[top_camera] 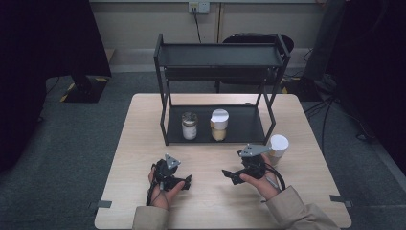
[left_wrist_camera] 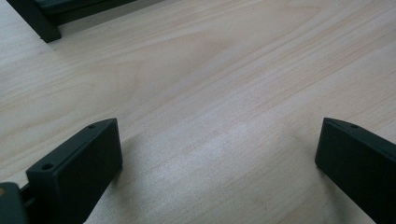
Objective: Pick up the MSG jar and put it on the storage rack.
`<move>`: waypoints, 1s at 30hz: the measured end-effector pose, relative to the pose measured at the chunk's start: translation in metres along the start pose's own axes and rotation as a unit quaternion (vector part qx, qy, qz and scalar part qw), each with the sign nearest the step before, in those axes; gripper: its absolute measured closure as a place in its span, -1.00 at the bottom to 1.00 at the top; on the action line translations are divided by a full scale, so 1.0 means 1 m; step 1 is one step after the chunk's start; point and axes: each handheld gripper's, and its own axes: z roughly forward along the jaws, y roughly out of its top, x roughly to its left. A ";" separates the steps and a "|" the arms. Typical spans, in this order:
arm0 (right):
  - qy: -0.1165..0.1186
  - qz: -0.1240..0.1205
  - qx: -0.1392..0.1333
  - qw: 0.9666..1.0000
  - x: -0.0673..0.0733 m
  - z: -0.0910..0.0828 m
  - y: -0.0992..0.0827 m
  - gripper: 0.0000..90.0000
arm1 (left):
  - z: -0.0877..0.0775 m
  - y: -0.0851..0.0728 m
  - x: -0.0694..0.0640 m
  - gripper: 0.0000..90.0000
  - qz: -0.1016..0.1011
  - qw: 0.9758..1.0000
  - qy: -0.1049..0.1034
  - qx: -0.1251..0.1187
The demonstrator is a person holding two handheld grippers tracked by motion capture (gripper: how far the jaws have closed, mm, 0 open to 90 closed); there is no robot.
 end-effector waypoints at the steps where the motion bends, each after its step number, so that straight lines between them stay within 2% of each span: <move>1: 0.003 0.002 0.001 1.000 -0.001 -0.001 -0.001 -0.98 | 0.000 0.000 0.000 -1.00 0.000 1.000 0.000 0.000; 19: 0.002 -0.008 0.006 1.000 0.002 -0.020 -0.026 -0.98 | 0.000 0.000 0.000 -1.00 0.000 1.000 0.000 0.000; 30: 0.002 0.002 0.013 1.000 -0.005 -0.034 -0.044 -0.98 | 0.000 0.000 0.000 -1.00 0.000 1.000 0.000 0.000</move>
